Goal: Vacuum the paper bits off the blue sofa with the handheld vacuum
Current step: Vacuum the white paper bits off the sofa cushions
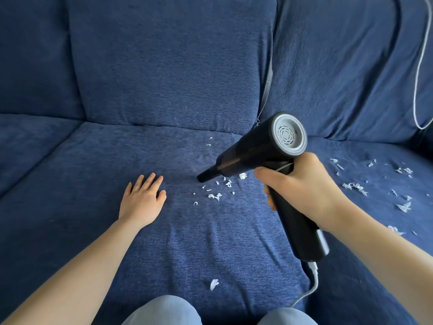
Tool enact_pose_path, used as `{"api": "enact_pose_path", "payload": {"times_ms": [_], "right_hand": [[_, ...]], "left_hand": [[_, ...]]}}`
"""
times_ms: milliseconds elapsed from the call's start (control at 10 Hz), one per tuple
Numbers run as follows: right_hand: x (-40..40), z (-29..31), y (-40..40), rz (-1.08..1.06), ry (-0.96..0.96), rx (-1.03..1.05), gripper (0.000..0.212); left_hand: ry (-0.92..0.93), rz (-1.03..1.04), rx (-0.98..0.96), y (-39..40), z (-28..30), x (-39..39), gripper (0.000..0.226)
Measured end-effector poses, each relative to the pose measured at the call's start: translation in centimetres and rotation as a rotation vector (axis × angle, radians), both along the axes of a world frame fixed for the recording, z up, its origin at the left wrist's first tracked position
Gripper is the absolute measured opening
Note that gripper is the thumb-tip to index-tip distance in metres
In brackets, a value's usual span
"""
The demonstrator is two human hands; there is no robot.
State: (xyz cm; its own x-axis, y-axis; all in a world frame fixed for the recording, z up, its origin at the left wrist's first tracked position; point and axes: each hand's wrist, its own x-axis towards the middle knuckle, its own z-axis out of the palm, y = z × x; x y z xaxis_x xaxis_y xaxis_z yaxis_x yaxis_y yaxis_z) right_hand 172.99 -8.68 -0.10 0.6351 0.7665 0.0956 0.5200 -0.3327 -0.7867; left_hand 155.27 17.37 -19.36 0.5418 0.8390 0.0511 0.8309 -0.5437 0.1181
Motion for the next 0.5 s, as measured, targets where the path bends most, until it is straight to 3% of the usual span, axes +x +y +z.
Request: {"api": "enact_pose_path", "payload": {"times_ms": [500], "right_hand": [[0.8,0.2,-1.6,-0.112,-0.079,-0.005,0.033]], "left_hand": [[-0.006,-0.003,-0.003,-0.8,0.0,-0.6,0.054]]}}
